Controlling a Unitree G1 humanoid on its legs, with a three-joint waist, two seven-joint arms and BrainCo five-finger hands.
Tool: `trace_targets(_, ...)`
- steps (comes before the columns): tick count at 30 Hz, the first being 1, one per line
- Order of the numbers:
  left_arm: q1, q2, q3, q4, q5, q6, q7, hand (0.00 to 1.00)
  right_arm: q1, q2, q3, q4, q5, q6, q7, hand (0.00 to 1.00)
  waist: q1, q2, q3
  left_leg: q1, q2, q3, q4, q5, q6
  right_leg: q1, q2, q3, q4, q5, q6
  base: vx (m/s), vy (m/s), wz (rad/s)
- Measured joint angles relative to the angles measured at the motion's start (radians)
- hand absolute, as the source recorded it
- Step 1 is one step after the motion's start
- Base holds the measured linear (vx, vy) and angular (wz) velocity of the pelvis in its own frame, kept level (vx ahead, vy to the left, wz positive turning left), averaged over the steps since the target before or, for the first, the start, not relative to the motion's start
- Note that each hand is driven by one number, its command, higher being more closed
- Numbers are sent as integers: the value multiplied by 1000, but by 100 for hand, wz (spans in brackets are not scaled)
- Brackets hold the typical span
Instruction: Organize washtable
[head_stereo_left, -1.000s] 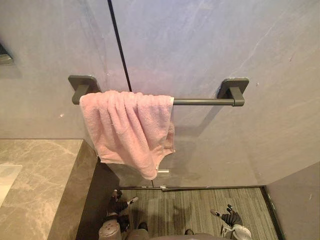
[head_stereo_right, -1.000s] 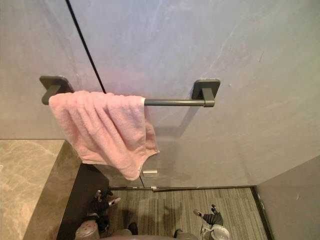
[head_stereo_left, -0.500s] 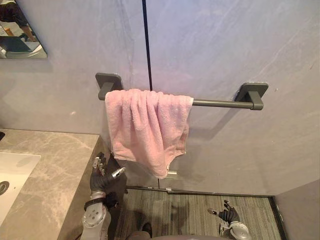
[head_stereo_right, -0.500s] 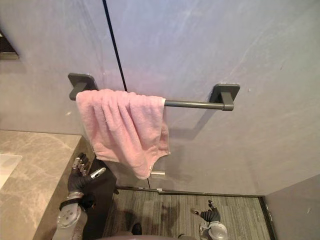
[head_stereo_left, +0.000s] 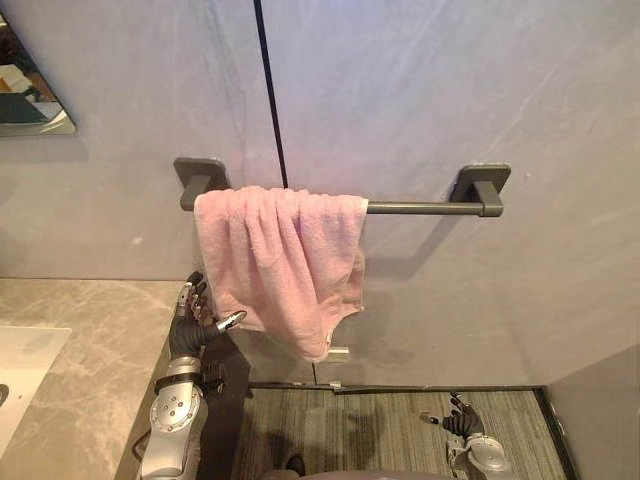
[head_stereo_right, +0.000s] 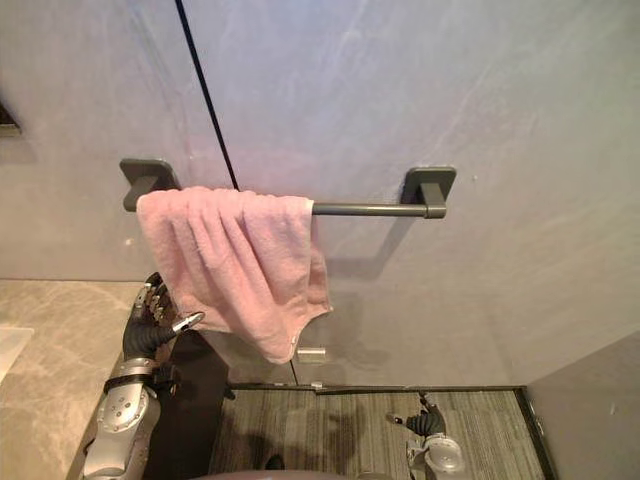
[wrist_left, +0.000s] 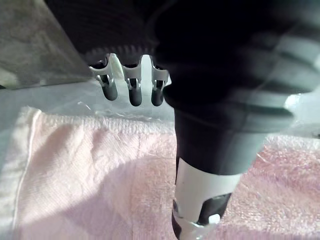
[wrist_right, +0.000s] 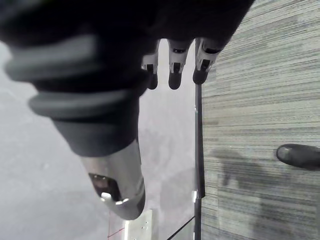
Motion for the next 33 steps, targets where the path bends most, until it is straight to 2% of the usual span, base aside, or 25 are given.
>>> trace_targets(4, -8, 18, -16, 9, 18, 0, 8, 0, -11, -7, 0, 0, 0, 0, 1, 0, 4, 0, 0, 0, 2, 9, -8, 0, 0, 0, 5, 9, -17, 12, 1, 7, -11, -6)
trace_targets(5, -11, 22, -19, 21, 25, 0, 6, 100, -19, -8, 1, 0, 0, 0, 1, 0, 1, 0, 0, 0, 2, 11, -9, 0, 0, 0, 5, 11, -19, 13, 1, 15, -9, -6)
trace_targets(14, -61, 29, -46, 83, 34, 3, -11, 100, -34, -15, 23, -13, 1, 0, 2, 0, -5, -3, -2, 7, 4, 25, -16, 0, 0, 2, 11, 36, -42, 31, -4, -6, -7, -9)
trace_targets(18, -71, 29, -56, 86, 34, 3, -11, 100, -35, -18, 43, -23, 1, 0, 3, 0, -28, -3, -3, 11, 5, 31, -20, 0, 0, 2, 11, 46, -49, 39, -3, -31, -4, -9)
trace_targets(21, -71, 28, -56, 86, 34, 3, -10, 100, -30, -19, 45, -67, 1, 0, 3, 0, -27, -3, -3, 28, 5, 50, -33, 0, 0, 1, 12, 68, -51, 43, 0, -30, -1, -20)
trace_targets(26, -71, 28, -55, 84, 34, 2, -9, 100, -9, -26, 116, -284, -1, -6, 12, 0, -33, -6, -2, 28, 4, 51, -36, 0, 0, -1, 12, 71, -55, 44, 2, -5, -1, -2)
trace_targets(28, -70, 25, -55, 80, 34, 0, -8, 100, 6, -31, 142, -405, 0, -38, 34, 0, -34, -6, -2, 27, 5, 51, -36, -1, 0, -1, 12, 71, -58, 44, 2, 0, 0, 0)
trace_targets(33, -64, 19, -60, 59, 35, -1, -8, 100, 37, -53, 205, -571, 2, -59, 85, 0, -28, -6, -2, 27, 5, 56, -36, -5, 3, -4, 13, 83, -60, 44, 3, -5, -10, -5)
